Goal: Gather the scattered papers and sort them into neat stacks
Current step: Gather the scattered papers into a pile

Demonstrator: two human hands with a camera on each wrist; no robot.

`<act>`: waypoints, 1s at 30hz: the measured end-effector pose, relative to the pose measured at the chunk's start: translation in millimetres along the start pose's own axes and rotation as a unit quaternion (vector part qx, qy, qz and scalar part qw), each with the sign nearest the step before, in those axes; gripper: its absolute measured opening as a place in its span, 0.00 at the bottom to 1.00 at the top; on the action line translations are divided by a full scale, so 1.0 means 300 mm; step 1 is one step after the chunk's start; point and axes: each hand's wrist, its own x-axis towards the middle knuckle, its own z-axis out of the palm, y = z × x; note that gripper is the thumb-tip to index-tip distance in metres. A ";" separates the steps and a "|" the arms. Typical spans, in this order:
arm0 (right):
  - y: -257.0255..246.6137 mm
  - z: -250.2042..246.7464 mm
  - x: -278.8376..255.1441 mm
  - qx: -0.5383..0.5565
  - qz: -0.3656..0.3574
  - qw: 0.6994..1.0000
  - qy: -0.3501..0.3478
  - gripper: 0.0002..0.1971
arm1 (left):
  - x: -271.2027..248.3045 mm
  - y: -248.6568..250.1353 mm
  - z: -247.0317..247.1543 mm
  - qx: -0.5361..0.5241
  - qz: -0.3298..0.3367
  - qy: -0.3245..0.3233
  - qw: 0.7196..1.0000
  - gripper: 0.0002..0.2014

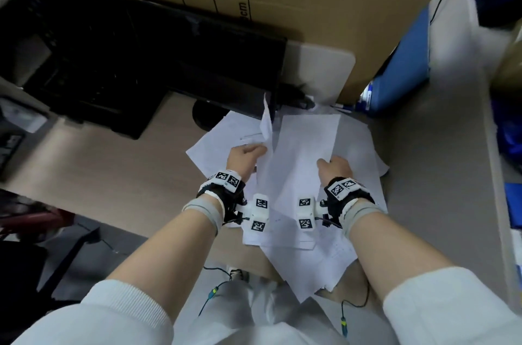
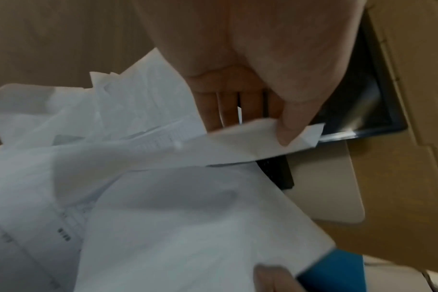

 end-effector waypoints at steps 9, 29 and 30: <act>0.073 0.085 -0.053 0.172 0.065 0.976 -0.119 0.20 | -0.035 -0.104 0.098 0.069 -0.069 -0.229 0.969 0.17; 0.236 0.144 0.096 -0.095 0.051 0.991 -0.082 0.23 | 0.126 -0.347 -0.046 0.209 -0.210 -0.010 0.955 0.28; 0.223 0.152 0.095 -0.092 0.050 0.990 -0.094 0.23 | 0.125 -0.352 -0.043 0.195 -0.212 -0.007 0.958 0.28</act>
